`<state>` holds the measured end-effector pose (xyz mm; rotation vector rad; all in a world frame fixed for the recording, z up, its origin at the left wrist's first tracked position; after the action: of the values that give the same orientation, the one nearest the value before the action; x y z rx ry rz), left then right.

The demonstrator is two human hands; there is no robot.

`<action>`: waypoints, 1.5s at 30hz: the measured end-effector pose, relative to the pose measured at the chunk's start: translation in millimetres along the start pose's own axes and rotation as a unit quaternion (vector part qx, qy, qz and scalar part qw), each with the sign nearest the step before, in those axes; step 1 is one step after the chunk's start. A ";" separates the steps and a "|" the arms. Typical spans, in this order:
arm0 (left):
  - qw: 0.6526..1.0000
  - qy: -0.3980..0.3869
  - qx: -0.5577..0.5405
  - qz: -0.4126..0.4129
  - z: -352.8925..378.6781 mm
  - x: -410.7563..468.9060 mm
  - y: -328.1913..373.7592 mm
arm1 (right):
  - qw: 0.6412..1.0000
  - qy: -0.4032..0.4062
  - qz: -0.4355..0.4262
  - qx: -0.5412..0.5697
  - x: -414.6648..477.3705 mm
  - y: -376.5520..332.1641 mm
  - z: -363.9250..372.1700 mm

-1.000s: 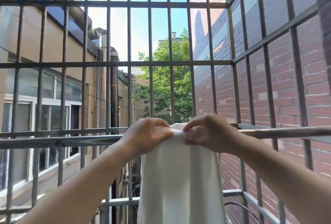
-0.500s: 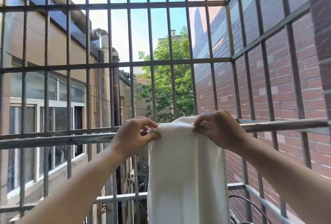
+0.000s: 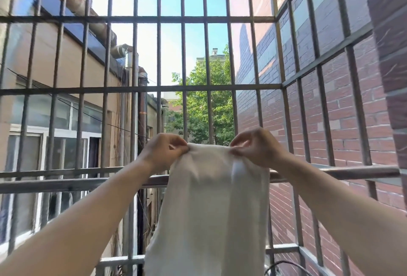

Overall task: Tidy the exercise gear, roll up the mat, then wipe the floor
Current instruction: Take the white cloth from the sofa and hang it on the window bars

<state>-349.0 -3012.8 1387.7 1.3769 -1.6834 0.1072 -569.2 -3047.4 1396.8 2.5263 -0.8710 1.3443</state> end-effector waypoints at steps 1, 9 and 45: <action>0.999 -0.020 0.021 -0.016 5.4 2.6 -4.9 | 1.000 -0.013 0.004 0.002 0.4 1.0 2.5; 0.994 -0.085 0.027 -0.058 16.1 -11.5 -22.0 | 0.994 -0.098 -0.044 0.027 -21.6 -36.7 40.5; 0.997 0.048 0.024 -0.053 -43.9 -34.7 -65.2 | 1.000 0.006 -0.011 0.029 -12.9 -41.7 48.5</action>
<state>-272.6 -2986.1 1358.8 1.4713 -1.5358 0.1522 -517.0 -3026.5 1363.6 2.5600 -0.8126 1.3961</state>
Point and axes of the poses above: each hand's wrist, its own x-axis towards the middle knuckle, its own z-axis out of the palm, y = z × x, the point moved 7 cm from there along x, towards the middle knuckle, and after that the axes turned 7 degrees about -z, right-handed, at the moved point
